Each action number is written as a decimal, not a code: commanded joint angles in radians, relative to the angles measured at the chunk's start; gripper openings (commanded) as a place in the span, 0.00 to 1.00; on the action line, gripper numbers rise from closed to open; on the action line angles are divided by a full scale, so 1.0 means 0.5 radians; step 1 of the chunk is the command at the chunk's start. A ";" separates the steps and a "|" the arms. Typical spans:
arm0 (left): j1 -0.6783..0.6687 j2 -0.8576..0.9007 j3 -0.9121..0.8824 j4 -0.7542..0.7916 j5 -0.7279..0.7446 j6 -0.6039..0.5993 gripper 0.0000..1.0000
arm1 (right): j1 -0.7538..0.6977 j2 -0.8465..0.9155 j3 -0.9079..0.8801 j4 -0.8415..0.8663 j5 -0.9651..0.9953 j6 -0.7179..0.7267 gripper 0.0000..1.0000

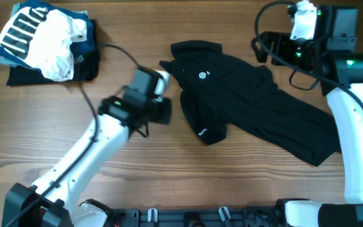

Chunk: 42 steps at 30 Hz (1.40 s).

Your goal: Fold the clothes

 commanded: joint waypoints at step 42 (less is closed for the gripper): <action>-0.770 1.207 0.599 -0.262 -0.053 0.780 0.32 | -0.006 0.179 -0.045 0.024 0.026 0.037 0.99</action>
